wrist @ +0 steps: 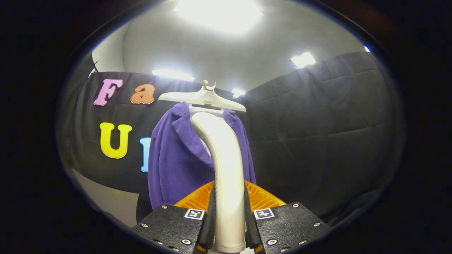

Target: Iron the clothes twice with a garment steamer, once on the left side and once on the right side.

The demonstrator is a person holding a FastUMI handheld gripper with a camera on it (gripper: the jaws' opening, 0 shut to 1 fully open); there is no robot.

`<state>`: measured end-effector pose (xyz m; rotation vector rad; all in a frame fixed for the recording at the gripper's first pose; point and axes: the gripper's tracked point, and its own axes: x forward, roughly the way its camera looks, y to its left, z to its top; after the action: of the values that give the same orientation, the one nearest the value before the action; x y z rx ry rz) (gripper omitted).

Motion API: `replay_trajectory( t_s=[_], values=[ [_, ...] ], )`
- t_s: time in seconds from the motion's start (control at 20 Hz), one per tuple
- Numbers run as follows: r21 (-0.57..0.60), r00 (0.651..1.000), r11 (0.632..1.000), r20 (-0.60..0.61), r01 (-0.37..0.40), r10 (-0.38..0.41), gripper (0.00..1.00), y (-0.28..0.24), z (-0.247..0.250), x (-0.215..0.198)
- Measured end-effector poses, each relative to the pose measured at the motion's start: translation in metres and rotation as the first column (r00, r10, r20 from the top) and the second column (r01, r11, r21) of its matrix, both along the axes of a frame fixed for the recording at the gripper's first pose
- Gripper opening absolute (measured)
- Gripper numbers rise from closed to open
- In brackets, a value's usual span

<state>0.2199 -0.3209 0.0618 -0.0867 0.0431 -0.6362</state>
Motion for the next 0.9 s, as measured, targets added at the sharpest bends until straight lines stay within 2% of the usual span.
replay_trajectory(
  t_s=[0.45, 0.7, 0.9],
  values=[
    [-0.017, 0.996, 0.996, 0.014, 0.091, -0.090, 0.36, -0.063, 0.028, 0.044],
    [-0.013, 0.990, 0.990, -0.010, 0.142, -0.142, 0.36, -0.109, 0.021, 0.073],
    [-0.002, 0.989, 0.990, -0.036, 0.141, -0.141, 0.36, -0.128, 0.010, 0.096]
  ],
)
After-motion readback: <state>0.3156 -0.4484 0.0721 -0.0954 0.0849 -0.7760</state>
